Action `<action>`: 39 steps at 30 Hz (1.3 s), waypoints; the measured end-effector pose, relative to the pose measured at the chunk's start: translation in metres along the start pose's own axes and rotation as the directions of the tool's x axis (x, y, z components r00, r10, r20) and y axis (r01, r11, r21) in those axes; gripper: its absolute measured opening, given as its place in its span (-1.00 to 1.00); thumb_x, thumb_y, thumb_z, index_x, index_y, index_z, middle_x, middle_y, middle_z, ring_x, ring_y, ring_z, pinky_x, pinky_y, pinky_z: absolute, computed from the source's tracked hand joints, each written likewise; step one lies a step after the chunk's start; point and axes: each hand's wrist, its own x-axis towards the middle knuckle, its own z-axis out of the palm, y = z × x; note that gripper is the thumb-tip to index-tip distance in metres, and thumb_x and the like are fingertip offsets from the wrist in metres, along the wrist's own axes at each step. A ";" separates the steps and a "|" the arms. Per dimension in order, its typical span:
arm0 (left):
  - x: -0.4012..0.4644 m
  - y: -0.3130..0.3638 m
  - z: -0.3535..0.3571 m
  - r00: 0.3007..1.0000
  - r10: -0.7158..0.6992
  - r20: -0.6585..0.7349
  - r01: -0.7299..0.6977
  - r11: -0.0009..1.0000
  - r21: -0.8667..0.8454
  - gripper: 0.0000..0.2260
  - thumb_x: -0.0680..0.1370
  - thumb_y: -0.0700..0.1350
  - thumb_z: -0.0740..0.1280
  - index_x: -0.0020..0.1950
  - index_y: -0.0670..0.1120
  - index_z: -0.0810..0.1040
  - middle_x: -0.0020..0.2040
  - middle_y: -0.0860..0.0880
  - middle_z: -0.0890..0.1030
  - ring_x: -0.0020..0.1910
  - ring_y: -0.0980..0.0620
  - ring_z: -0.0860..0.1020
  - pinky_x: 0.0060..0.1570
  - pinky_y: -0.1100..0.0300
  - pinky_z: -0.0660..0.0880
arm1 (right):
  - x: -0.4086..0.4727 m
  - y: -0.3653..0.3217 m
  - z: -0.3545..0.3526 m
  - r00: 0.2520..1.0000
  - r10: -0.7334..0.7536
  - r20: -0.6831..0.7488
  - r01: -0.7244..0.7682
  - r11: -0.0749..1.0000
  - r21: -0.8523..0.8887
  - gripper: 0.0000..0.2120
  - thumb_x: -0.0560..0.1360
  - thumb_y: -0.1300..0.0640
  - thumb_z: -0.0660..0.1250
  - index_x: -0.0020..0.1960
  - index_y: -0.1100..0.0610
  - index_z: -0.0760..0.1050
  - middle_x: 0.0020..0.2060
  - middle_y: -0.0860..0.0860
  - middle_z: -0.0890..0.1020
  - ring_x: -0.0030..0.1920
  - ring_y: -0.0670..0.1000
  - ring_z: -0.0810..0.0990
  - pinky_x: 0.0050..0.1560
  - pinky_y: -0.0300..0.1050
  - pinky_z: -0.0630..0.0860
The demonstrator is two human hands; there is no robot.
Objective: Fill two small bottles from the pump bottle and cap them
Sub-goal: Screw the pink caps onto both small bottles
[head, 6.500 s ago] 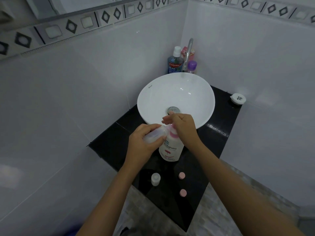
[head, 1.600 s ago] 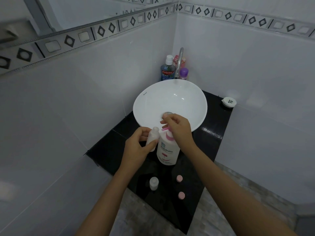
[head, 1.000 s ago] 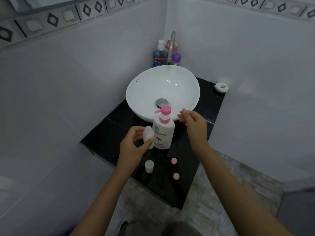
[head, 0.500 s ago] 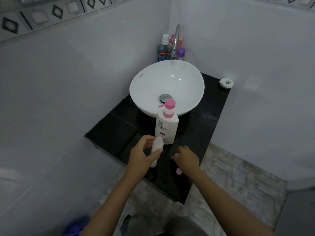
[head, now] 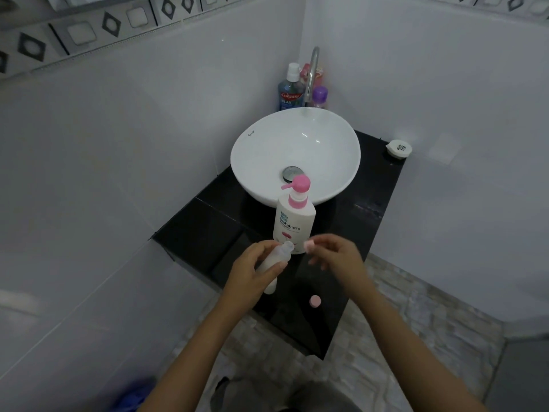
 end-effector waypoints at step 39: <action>0.008 0.023 0.011 0.987 0.072 0.144 -0.077 0.997 0.031 -0.74 0.49 -0.01 0.38 0.18 0.10 0.57 0.10 0.08 0.57 0.15 0.14 0.53 0.15 0.21 0.47 | -0.032 -0.044 -0.028 0.968 -0.100 0.230 0.164 0.947 -0.277 -0.90 0.51 0.02 0.34 -0.04 0.03 0.53 -0.26 -0.03 0.65 -0.44 -0.12 0.59 -0.45 -0.32 0.47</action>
